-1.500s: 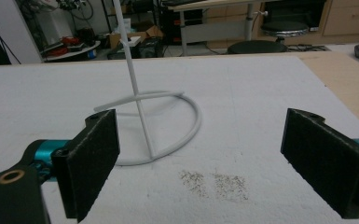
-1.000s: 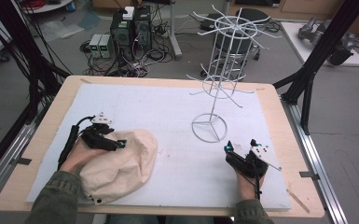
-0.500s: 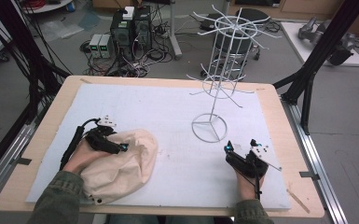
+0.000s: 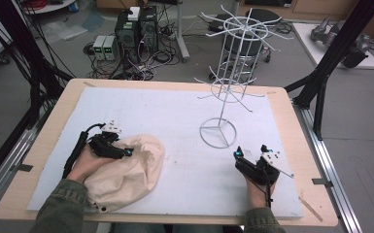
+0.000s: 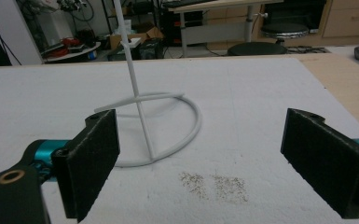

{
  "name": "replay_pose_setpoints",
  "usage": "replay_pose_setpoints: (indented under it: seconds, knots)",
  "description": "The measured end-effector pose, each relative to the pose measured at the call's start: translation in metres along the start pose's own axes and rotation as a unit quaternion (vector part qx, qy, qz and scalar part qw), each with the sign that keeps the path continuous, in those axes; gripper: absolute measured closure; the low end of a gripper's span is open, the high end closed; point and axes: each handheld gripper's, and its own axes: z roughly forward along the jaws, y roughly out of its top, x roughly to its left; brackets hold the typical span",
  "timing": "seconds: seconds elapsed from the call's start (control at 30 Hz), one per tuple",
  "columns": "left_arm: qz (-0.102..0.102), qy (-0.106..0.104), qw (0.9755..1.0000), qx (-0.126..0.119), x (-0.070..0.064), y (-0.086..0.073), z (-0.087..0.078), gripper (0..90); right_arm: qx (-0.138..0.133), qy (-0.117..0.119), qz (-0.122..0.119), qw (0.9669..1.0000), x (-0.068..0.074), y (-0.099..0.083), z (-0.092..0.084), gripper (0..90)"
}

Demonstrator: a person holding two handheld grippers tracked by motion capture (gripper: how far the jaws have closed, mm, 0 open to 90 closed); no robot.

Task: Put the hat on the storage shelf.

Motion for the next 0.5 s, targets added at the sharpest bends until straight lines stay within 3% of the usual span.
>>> replay_pose_setpoints:
  seconds: [0.07,0.17,0.27,0.37,0.5]
  knots:
    - [0.0,0.001,0.9999,-0.013,0.002,0.0,-0.003,60.4,-0.003,-0.001,-0.003,1.0,-0.001,0.0,0.0,10.7]
    - [0.014,0.02,0.9994,-0.024,0.0,0.001,-0.005,69.1,-0.005,0.0,0.004,1.0,-0.002,0.0,0.0,10.7]
    - [0.008,0.024,0.9987,-0.045,0.001,-0.001,-0.008,74.9,-0.009,-0.001,0.006,0.9999,-0.002,0.001,-0.001,10.7]
    - [-0.006,0.0,0.9973,-0.073,0.006,-0.004,-0.014,80.2,-0.008,0.001,0.008,0.9999,-0.002,0.001,-0.001,10.7]
    - [-0.004,-0.004,0.9944,-0.105,0.004,-0.004,-0.023,80.8,-0.009,0.0,0.009,0.9999,-0.002,0.001,-0.001,10.7]
